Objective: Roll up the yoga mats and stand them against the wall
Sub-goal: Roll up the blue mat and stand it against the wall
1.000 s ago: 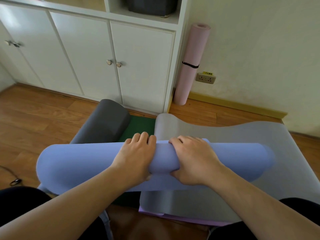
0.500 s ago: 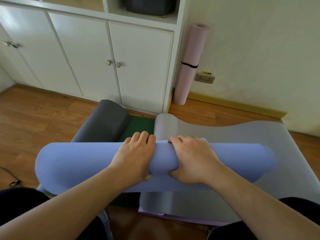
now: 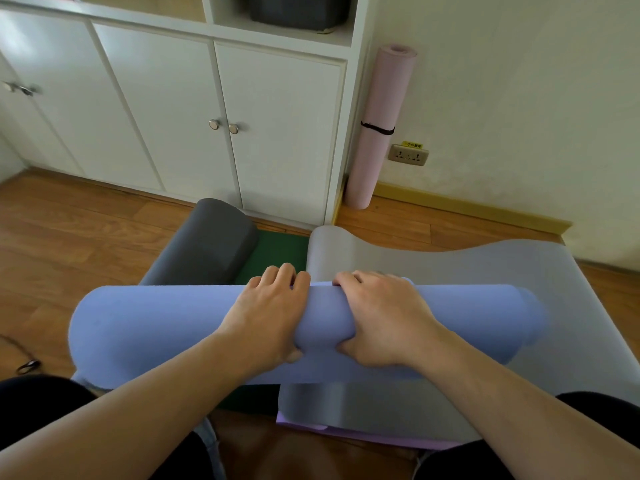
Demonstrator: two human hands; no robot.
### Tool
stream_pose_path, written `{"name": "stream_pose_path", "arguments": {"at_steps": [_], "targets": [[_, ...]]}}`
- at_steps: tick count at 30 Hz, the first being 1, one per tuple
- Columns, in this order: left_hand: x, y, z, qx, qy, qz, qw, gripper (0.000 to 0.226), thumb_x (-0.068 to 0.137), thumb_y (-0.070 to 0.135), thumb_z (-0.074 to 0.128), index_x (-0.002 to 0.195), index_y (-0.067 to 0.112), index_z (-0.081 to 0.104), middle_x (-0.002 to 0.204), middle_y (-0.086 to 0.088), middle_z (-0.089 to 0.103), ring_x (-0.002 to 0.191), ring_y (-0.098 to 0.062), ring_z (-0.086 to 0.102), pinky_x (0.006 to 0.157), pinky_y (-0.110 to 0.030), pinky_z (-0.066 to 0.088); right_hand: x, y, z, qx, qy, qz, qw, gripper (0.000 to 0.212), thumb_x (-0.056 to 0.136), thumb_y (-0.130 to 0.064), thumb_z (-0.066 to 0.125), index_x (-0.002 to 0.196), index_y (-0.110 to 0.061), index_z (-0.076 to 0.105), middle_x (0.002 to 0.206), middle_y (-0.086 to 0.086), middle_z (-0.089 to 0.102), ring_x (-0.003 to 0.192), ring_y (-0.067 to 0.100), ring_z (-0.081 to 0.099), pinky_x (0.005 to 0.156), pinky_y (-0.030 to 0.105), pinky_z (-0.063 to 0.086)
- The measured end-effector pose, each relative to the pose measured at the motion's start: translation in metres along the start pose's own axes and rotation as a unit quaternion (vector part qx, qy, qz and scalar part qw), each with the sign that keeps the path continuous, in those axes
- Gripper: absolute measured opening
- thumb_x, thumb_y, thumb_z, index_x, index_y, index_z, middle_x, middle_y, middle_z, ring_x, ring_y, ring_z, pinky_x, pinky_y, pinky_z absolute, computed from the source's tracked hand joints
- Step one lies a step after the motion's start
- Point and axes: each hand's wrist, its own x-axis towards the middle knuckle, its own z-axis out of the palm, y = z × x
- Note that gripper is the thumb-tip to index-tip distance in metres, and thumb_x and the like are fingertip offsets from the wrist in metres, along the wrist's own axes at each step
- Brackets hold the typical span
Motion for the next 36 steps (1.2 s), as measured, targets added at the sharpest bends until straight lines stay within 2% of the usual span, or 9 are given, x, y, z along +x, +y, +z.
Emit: {"name": "stream_pose_path", "arguments": {"at_steps": [6, 10, 14, 17, 21, 25, 30, 33, 36], "targets": [[0.003, -0.0021, -0.0036, -0.046, 0.002, -0.018, 0.999, 0.074, 0.067, 0.051, 0.083, 0.122, 0.026, 0.041, 0.11, 0.009, 0.058, 0.099, -0.018, 0.06, 0.093, -0.035, 0.049, -0.0024, -0.0018, -0.0007, -0.052, -0.017, -0.002, 0.999, 0.095, 0.069, -0.06, 0.084, 0.143, -0.024, 0.037, 0.13, 0.001, 0.048, 0.113, 0.024, 0.054, 0.1, 0.038, 0.05], [0.001, -0.0029, -0.002, -0.066, -0.014, -0.015, 0.998, 0.07, 0.068, 0.054, 0.077, 0.121, 0.026, 0.041, 0.111, 0.01, 0.058, 0.1, -0.017, 0.059, 0.095, -0.034, 0.049, -0.0007, -0.0011, 0.0037, -0.049, 0.0, -0.004, 0.999, 0.067, 0.073, -0.053, 0.078, 0.126, -0.025, 0.047, 0.117, 0.0, 0.056, 0.103, 0.025, 0.06, 0.088, 0.037, 0.05], [-0.0016, -0.0056, 0.0017, -0.02, -0.024, 0.002, 1.0, 0.095, 0.067, 0.062, 0.08, 0.143, 0.026, 0.036, 0.135, 0.004, 0.044, 0.12, -0.019, 0.046, 0.108, -0.035, 0.044, -0.0001, -0.0007, -0.0017, -0.011, 0.002, -0.001, 1.0, 0.055, 0.072, -0.055, 0.072, 0.118, -0.03, 0.052, 0.11, -0.006, 0.064, 0.097, 0.021, 0.063, 0.084, 0.036, 0.053], [0.0006, -0.0047, 0.003, -0.001, -0.013, 0.0, 1.0, 0.092, 0.067, 0.062, 0.083, 0.139, 0.026, 0.039, 0.131, 0.005, 0.048, 0.115, -0.019, 0.049, 0.103, -0.036, 0.046, -0.0021, -0.0022, -0.0007, -0.008, -0.011, 0.001, 1.0, 0.066, 0.073, -0.064, 0.071, 0.124, -0.031, 0.047, 0.115, -0.005, 0.065, 0.1, 0.021, 0.063, 0.087, 0.037, 0.055], [0.0027, -0.0066, -0.0031, -0.052, -0.015, -0.013, 0.998, 0.087, 0.065, 0.056, 0.085, 0.133, 0.027, 0.04, 0.12, 0.009, 0.057, 0.108, -0.018, 0.058, 0.1, -0.037, 0.048, -0.0052, -0.0048, -0.0002, -0.048, -0.025, -0.01, 0.999, 0.101, 0.07, -0.064, 0.082, 0.148, -0.024, 0.032, 0.133, 0.002, 0.049, 0.117, 0.025, 0.053, 0.102, 0.04, 0.05], [0.0015, -0.0061, -0.0061, -0.093, -0.024, -0.018, 0.995, 0.077, 0.066, 0.055, 0.082, 0.126, 0.028, 0.042, 0.112, 0.012, 0.058, 0.102, -0.016, 0.059, 0.099, -0.035, 0.048, -0.0026, -0.0031, 0.005, -0.055, -0.004, -0.01, 0.998, 0.078, 0.071, -0.054, 0.08, 0.134, -0.026, 0.043, 0.121, 0.0, 0.055, 0.105, 0.025, 0.059, 0.089, 0.037, 0.051], [-0.0012, -0.0078, 0.0002, -0.035, -0.028, 0.001, 0.999, 0.1, 0.064, 0.062, 0.085, 0.145, 0.026, 0.038, 0.138, 0.004, 0.043, 0.123, -0.019, 0.044, 0.11, -0.034, 0.042, -0.0009, -0.0006, -0.001, -0.015, 0.0, -0.007, 1.0, 0.057, 0.071, -0.055, 0.072, 0.12, -0.032, 0.053, 0.11, -0.007, 0.064, 0.096, 0.021, 0.065, 0.081, 0.036, 0.054], [0.0012, -0.0057, 0.0008, -0.019, -0.003, -0.001, 1.0, 0.092, 0.066, 0.062, 0.085, 0.139, 0.027, 0.041, 0.132, 0.006, 0.049, 0.116, -0.018, 0.049, 0.103, -0.035, 0.047, -0.0019, -0.0013, -0.0014, -0.016, -0.008, -0.003, 1.0, 0.064, 0.073, -0.061, 0.071, 0.126, -0.032, 0.049, 0.118, -0.007, 0.064, 0.102, 0.02, 0.064, 0.085, 0.035, 0.055], [0.003, -0.0059, -0.0047, -0.059, 0.004, -0.011, 0.998, 0.079, 0.067, 0.056, 0.085, 0.128, 0.027, 0.044, 0.12, 0.009, 0.056, 0.108, -0.017, 0.056, 0.096, -0.036, 0.051, -0.0042, -0.0034, -0.0019, -0.039, -0.01, -0.011, 0.999, 0.09, 0.072, -0.065, 0.075, 0.145, -0.028, 0.037, 0.132, -0.001, 0.052, 0.113, 0.024, 0.057, 0.097, 0.038, 0.052]]}}
